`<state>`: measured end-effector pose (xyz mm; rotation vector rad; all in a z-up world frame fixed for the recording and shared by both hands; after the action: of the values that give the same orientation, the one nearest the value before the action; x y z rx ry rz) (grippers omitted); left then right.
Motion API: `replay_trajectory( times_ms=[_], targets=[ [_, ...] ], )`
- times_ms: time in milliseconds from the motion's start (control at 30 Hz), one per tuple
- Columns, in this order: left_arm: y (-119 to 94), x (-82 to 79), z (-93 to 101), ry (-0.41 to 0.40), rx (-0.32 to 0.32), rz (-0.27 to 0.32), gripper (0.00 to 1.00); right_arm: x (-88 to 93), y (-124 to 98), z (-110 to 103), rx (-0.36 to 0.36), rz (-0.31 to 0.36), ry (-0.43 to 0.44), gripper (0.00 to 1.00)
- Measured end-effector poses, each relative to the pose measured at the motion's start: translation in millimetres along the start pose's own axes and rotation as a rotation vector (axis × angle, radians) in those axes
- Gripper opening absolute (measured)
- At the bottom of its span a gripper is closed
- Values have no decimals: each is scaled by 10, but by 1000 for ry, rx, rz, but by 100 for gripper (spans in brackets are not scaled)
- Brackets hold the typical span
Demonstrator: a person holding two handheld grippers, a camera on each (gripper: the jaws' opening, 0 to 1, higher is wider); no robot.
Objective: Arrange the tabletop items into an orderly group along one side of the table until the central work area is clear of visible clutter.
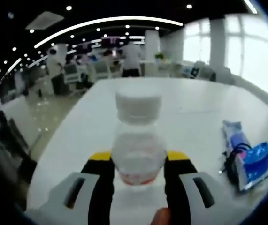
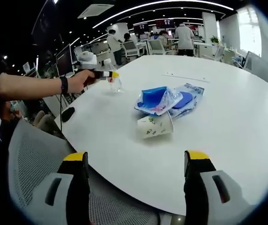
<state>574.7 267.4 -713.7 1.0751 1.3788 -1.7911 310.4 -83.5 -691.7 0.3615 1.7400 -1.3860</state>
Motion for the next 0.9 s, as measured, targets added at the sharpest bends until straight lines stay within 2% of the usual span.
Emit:
replay_trajectory(
  times_ms=[267, 367, 433, 567, 900],
  targets=[
    [-16, 4, 9, 0, 7, -19, 39, -2, -2, -4, 0, 2, -2, 83],
    [-16, -7, 57, -15, 44, -16, 48, -10, -5, -6, 0, 5, -4, 83],
    [-37, -8, 66, 5, 39, -12, 52, -14, -6, -6, 1, 7, -4, 83],
    [-61, 51, 55, 3, 34, -12, 51, -10, -3, -15, 0, 3, -6, 83],
    [-51, 110, 9, -19, 7, -19, 42, -16, -6, 3, 3, 9, 3, 83]
  ],
)
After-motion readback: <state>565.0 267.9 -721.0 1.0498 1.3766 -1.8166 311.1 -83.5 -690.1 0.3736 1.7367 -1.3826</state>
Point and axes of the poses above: the point that each gripper's makers call its tool centre point, and the gripper's own axes: y roughly forward along the fingers, z roughly to its right, x roughly out of its underside, the point moved 2 cm from there along -y, roughly backward along the fingers, and after that the axes turned 14 degrees about x, right-handed, at the moved point
